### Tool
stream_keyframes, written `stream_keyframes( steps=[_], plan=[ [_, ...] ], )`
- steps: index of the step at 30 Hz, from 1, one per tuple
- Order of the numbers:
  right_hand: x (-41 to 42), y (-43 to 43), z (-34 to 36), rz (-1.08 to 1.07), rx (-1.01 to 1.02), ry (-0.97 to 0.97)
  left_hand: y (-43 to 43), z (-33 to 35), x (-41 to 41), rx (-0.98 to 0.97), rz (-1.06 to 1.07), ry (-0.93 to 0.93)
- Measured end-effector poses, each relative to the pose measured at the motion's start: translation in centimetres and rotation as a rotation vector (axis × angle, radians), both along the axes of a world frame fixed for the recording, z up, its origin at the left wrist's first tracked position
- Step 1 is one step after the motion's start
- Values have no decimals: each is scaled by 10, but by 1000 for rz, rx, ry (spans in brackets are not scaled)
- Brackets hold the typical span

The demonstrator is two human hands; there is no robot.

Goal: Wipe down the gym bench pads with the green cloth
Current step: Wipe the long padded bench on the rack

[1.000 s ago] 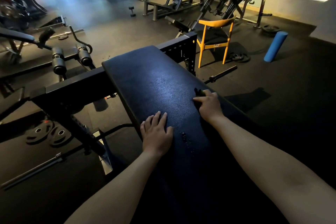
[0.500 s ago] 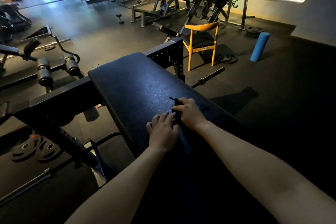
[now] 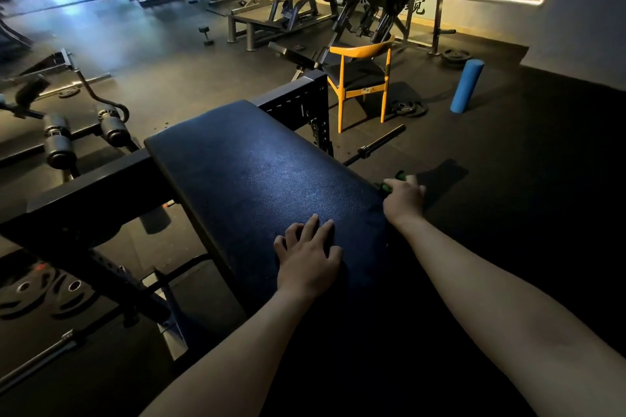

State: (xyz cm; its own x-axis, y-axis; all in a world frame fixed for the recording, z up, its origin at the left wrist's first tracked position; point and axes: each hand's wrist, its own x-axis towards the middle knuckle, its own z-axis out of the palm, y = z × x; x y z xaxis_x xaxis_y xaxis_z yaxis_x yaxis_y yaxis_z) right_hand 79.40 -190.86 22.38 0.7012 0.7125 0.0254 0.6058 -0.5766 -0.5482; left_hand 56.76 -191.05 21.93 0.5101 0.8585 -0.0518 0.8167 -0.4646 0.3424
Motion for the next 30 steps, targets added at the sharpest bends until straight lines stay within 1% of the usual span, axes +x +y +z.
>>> stream_keyframes(
  steps=[3, 6, 10, 12, 14, 17, 19, 21, 23, 26, 28, 30],
  plan=[
    [-15, 1, 1, 23, 13, -10, 0, -1, 2, 7, 7, 2],
    [-42, 6, 2, 136, 60, -26, 0, -2, 3, 7, 22, 1],
    [-71, 22, 1, 501, 101, 14, 1, -2, 4, 19, 8, 6],
    [-76, 27, 1, 622, 123, 20, 0, -2, 3, 13, 2, 4],
    [-70, 33, 0, 599, 157, -21, 0, -1, 3, 11, 7, 13],
    [-47, 42, -1, 340, 152, -113, 0, -2, 4, 18, 18, 16],
    [-38, 49, 2, 165, 114, -85, 0, -3, 5, 26, 22, 15],
    [-43, 58, 5, 101, 94, -23, 0, -3, 5, 32, 21, 19],
    [-60, 65, 6, 166, 89, 9, 0, -4, 5, 33, 18, 25],
    [-82, 64, 8, 403, 96, 3, 0, -3, 4, 30, 17, 26],
    [-80, 57, 11, 537, 77, -13, 0, -3, 4, 26, 14, 24],
    [-68, 49, 13, 578, 58, -53, 1, -4, 3, 28, 13, 18]
  ],
)
